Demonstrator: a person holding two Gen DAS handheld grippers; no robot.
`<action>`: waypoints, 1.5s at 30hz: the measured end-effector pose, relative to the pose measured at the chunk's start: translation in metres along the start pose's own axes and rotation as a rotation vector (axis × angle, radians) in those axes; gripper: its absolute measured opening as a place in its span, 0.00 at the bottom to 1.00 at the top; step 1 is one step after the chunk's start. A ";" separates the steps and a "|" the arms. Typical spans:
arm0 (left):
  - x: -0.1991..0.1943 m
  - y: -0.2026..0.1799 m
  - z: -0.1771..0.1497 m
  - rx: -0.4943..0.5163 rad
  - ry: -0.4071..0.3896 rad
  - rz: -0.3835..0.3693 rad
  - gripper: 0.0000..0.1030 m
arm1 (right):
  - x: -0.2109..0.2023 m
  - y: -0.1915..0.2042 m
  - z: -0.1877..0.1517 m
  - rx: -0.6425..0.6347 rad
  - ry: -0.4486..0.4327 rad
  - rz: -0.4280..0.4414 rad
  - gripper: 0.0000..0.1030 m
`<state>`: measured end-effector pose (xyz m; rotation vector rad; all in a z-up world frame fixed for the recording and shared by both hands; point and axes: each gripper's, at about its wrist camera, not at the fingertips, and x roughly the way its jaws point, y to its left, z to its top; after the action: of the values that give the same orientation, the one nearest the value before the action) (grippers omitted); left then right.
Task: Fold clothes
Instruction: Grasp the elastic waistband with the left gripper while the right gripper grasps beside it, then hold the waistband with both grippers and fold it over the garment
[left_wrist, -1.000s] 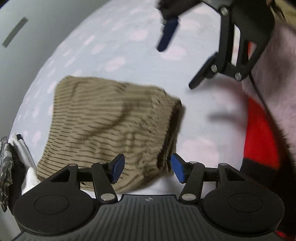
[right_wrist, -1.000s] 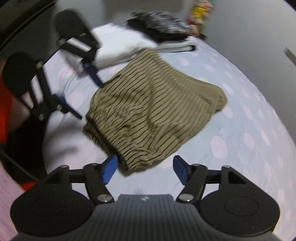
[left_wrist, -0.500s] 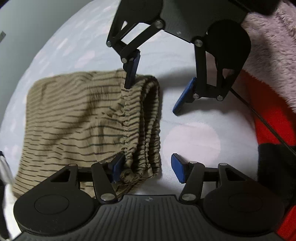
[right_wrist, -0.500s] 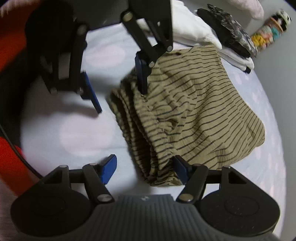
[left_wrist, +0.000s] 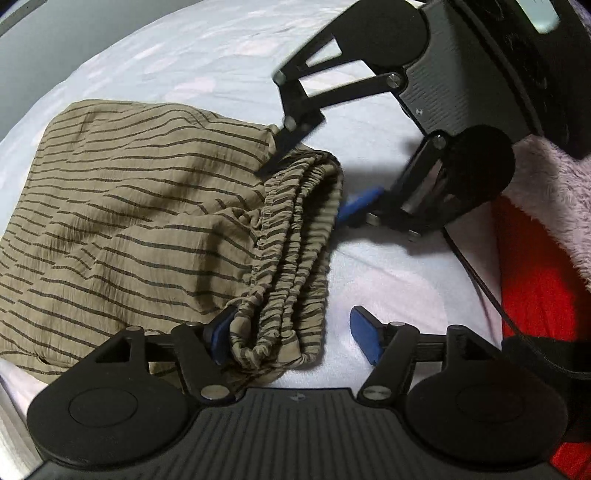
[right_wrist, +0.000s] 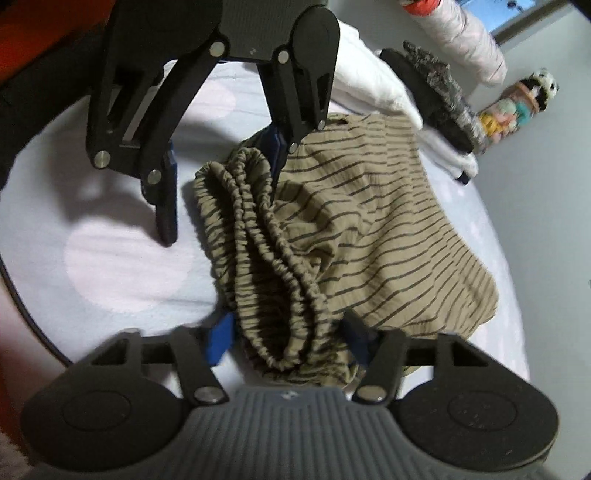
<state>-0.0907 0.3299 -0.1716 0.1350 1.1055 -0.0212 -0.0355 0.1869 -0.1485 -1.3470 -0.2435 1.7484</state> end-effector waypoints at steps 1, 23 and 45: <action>0.000 0.000 0.001 -0.003 0.005 0.003 0.75 | 0.001 0.001 0.001 -0.004 0.003 -0.024 0.39; -0.073 -0.008 0.025 -0.108 -0.050 0.211 0.19 | -0.036 -0.012 0.013 0.033 -0.022 -0.132 0.22; -0.190 -0.102 0.020 -0.094 -0.094 0.138 0.19 | -0.197 -0.015 0.055 0.280 -0.023 0.009 0.19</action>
<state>-0.1670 0.2171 -0.0036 0.1241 0.9990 0.1461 -0.0716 0.0704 0.0158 -1.1269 -0.0037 1.7331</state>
